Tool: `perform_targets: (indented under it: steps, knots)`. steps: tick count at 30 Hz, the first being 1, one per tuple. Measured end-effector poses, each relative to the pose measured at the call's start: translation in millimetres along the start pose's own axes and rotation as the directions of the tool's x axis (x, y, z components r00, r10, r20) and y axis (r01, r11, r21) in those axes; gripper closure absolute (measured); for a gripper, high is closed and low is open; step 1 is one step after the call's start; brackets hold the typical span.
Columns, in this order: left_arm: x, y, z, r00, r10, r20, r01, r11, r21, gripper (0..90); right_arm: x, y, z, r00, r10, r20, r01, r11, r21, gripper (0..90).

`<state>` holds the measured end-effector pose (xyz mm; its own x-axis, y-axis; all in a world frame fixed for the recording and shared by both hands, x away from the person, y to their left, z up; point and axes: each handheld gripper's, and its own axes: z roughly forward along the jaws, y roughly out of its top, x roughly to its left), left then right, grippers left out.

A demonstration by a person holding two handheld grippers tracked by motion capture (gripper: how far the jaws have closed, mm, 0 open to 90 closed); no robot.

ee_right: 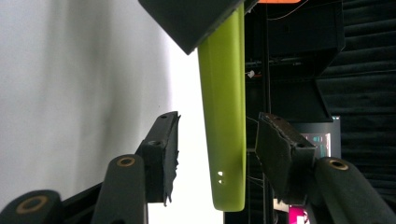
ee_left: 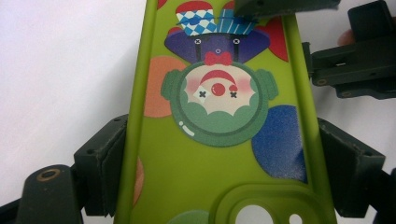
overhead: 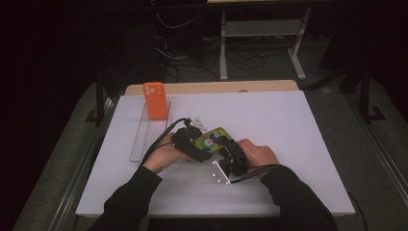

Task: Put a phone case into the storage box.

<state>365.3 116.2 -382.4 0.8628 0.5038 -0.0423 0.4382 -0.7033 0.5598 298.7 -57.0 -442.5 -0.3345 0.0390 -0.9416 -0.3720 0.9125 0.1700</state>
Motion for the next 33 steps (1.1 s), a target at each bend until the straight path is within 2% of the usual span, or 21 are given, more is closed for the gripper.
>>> perform_targets:
  steps: [4,16,25,28,30,33]
  knots:
    - [-0.8,0.1,0.3,1.0,0.006,0.002,-0.006,1.0,0.006,15.7,1.2,0.9,0.8,0.9999,-0.011,0.006,0.011,0.9999,-0.002,51.1]
    - [-1.3,0.2,0.7,0.9999,0.007,0.013,-0.007,1.0,0.001,15.7,2.2,4.2,-0.5,0.9987,-0.041,0.031,0.042,0.9988,-0.027,68.0]
    - [0.4,0.1,-0.2,0.9999,0.004,0.013,-0.004,1.0,-0.001,15.7,2.6,7.2,-0.8,0.9968,-0.071,0.037,0.072,0.997,-0.03,73.2]
    - [0.1,-0.4,0.1,0.9996,-0.017,0.023,0.017,0.9997,-0.019,15.4,3.4,7.7,-0.8,0.9956,-0.082,0.046,0.083,0.9961,-0.03,74.5]
    - [1.0,-0.5,-1.6,0.9997,0.008,0.021,-0.007,0.9999,-0.013,15.1,3.9,8.2,-1.3,0.9954,-0.083,0.049,0.084,0.9959,-0.033,75.1]
    - [0.7,-0.8,-2.6,0.9997,0.019,0.016,-0.018,0.9996,-0.022,14.6,4.3,8.2,-1.6,0.9949,-0.082,0.058,0.084,0.9959,-0.032,75.3]
